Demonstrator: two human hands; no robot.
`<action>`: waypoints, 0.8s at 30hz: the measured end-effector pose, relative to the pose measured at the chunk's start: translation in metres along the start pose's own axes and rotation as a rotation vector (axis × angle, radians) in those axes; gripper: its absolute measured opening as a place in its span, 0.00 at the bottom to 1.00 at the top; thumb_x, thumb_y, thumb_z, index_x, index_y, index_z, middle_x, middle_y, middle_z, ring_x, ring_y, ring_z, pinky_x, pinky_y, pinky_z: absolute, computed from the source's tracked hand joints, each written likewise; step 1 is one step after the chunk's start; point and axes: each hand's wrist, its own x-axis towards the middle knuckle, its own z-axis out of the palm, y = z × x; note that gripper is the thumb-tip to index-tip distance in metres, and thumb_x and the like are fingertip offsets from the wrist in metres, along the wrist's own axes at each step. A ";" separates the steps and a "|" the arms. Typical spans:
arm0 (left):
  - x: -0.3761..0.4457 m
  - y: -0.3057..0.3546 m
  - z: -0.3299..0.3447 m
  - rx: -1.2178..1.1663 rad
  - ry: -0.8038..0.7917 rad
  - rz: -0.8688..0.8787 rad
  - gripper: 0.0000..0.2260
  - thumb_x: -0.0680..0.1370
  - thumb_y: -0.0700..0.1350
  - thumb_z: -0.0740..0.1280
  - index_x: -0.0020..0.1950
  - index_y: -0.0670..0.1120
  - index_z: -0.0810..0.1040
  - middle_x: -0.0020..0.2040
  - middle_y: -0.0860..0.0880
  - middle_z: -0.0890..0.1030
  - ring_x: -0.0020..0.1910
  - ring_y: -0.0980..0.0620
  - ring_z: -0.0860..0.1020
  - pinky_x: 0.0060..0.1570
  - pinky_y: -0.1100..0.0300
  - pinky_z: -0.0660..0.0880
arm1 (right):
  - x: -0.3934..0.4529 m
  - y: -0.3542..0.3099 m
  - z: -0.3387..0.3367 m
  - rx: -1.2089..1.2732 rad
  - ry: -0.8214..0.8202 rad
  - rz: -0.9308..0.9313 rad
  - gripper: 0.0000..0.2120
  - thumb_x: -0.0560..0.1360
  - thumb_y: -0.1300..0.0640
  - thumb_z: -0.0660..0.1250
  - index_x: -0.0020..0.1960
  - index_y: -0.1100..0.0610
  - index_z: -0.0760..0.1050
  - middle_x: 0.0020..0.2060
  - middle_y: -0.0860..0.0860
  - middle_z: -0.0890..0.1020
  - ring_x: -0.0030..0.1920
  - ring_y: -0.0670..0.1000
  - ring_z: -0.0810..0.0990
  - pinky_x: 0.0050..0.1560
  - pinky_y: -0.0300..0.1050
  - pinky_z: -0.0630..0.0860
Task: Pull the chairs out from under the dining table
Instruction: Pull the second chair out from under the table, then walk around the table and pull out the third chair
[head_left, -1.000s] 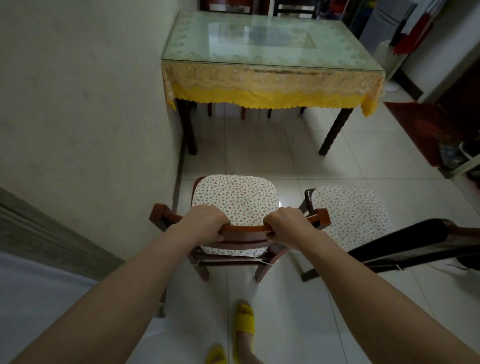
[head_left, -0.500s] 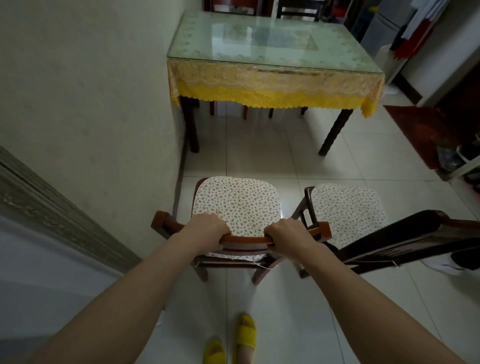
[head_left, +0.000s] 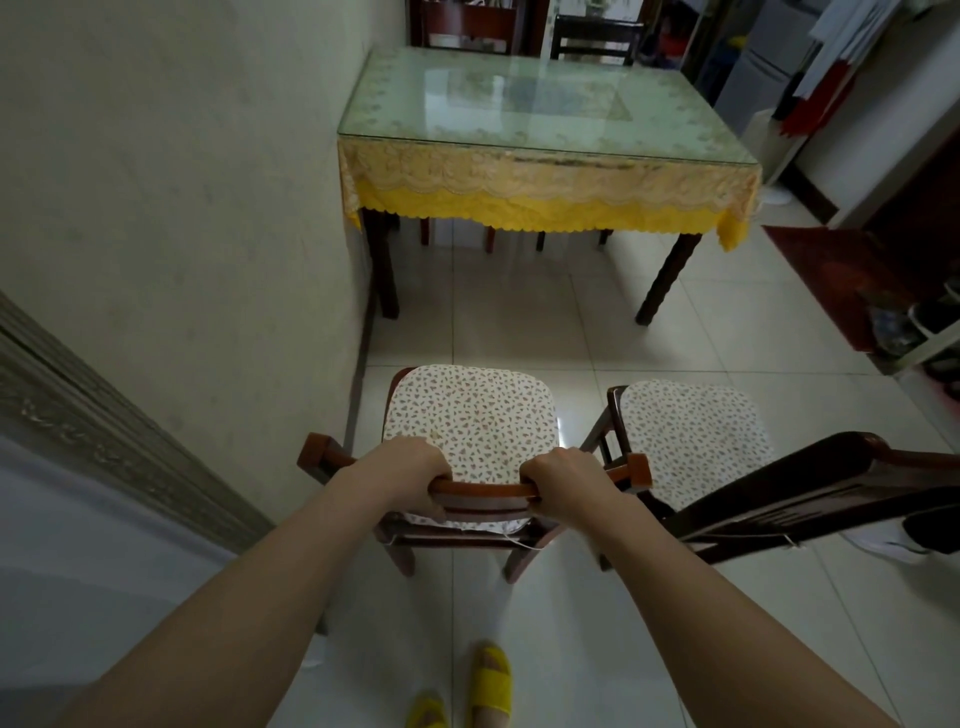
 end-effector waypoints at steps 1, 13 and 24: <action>-0.001 0.000 -0.001 -0.039 -0.022 -0.016 0.18 0.70 0.64 0.70 0.50 0.52 0.81 0.43 0.53 0.80 0.41 0.54 0.77 0.45 0.55 0.77 | 0.000 -0.001 0.000 0.005 -0.013 0.002 0.03 0.72 0.56 0.69 0.46 0.53 0.78 0.40 0.52 0.81 0.42 0.54 0.80 0.44 0.48 0.77; 0.010 0.025 -0.057 -0.055 0.295 0.016 0.18 0.80 0.59 0.57 0.55 0.51 0.80 0.48 0.52 0.82 0.46 0.53 0.78 0.47 0.55 0.74 | -0.024 0.004 -0.058 0.177 0.242 0.130 0.25 0.77 0.37 0.61 0.66 0.52 0.73 0.57 0.52 0.82 0.56 0.53 0.79 0.55 0.50 0.75; 0.047 0.110 -0.127 0.060 0.529 0.280 0.12 0.81 0.55 0.58 0.57 0.54 0.77 0.52 0.52 0.78 0.49 0.51 0.77 0.46 0.54 0.75 | -0.103 0.077 -0.114 0.061 0.502 0.338 0.23 0.76 0.44 0.67 0.68 0.52 0.72 0.55 0.53 0.83 0.53 0.54 0.81 0.56 0.51 0.77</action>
